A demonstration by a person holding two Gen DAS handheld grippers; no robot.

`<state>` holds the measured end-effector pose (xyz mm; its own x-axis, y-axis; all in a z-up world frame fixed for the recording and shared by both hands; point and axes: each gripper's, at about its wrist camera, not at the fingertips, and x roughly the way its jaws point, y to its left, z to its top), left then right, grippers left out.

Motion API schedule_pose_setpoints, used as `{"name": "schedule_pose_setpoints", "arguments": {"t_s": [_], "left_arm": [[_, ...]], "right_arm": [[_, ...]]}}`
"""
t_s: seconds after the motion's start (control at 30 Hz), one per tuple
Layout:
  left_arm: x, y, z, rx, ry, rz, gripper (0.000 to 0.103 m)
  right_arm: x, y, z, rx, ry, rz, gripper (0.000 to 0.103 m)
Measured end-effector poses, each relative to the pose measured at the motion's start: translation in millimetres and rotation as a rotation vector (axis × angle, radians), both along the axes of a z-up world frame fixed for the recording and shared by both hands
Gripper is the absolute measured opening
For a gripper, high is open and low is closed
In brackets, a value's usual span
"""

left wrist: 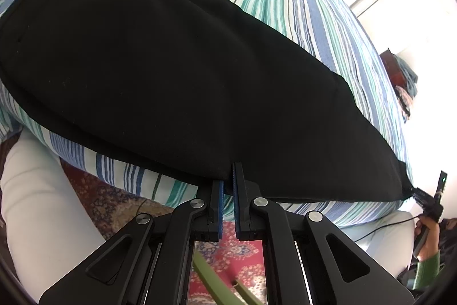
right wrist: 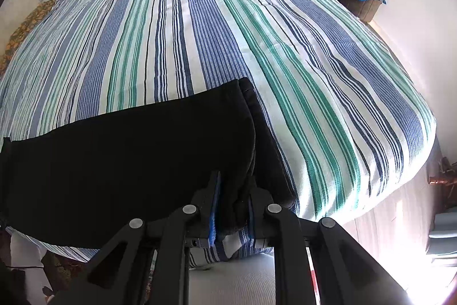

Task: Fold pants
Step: 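Open the right tool and release the trouser hems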

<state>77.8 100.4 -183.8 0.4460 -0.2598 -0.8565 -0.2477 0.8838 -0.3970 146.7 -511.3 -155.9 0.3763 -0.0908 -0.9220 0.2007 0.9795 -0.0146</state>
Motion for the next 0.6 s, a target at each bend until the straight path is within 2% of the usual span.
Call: {"name": "schedule_pose_setpoints", "arguments": {"t_s": [0.1, 0.17, 0.23, 0.5, 0.6], "left_arm": [[-0.1, -0.1, -1.4, 0.002, 0.003, -0.001, 0.003], [-0.1, 0.4, -1.7, 0.003, 0.005, -0.001, 0.003], [-0.8, 1.2, -1.7, 0.003, 0.005, -0.001, 0.003], [-2.0, 3.2, -3.2, -0.011, 0.015, 0.001, 0.005], [-2.7, 5.3, -4.5, -0.022, 0.023, 0.004, 0.008]], "right_arm": [[-6.7, -2.7, 7.5, -0.028, -0.048, -0.032, 0.030], [-9.9, -3.7, 11.5, -0.060, -0.070, -0.058, 0.052], [-11.9, -3.4, 15.9, -0.088, -0.092, -0.078, 0.059], [-19.2, -5.9, 26.9, -0.128, -0.151, -0.117, 0.062], [-21.3, -7.2, 28.8, -0.128, -0.161, -0.126, 0.066]]}}
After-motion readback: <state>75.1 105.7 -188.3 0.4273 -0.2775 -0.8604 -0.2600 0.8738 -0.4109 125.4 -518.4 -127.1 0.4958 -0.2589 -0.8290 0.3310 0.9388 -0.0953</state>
